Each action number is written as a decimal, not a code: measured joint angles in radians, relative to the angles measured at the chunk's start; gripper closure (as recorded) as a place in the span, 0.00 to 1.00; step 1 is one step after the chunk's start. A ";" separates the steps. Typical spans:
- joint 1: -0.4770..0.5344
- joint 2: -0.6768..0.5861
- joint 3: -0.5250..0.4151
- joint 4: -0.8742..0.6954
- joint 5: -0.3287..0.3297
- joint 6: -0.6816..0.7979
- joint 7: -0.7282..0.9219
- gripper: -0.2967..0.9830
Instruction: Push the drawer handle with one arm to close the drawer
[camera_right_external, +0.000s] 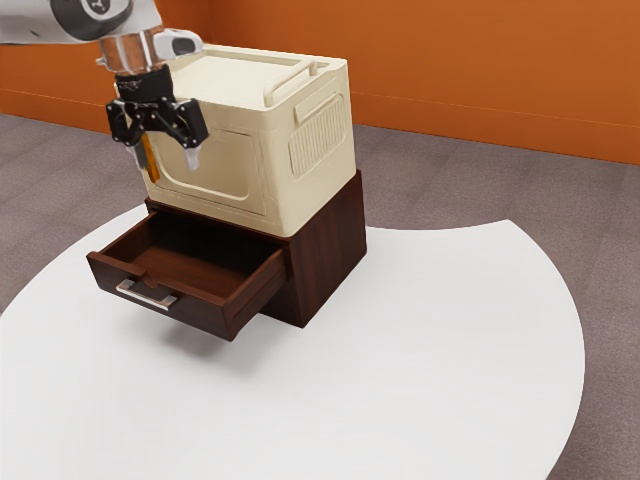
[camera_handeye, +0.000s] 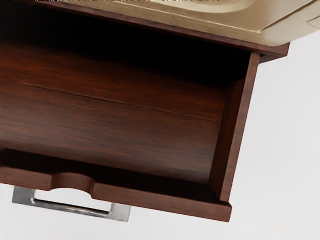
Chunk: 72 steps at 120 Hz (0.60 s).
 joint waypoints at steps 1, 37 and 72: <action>0.000 -0.004 0.000 -0.005 0.002 0.003 0.001 0.23; -0.003 -0.590 0.067 -0.714 0.071 0.178 0.023 0.23; 0.000 -0.473 0.122 -0.905 0.194 0.394 0.045 0.45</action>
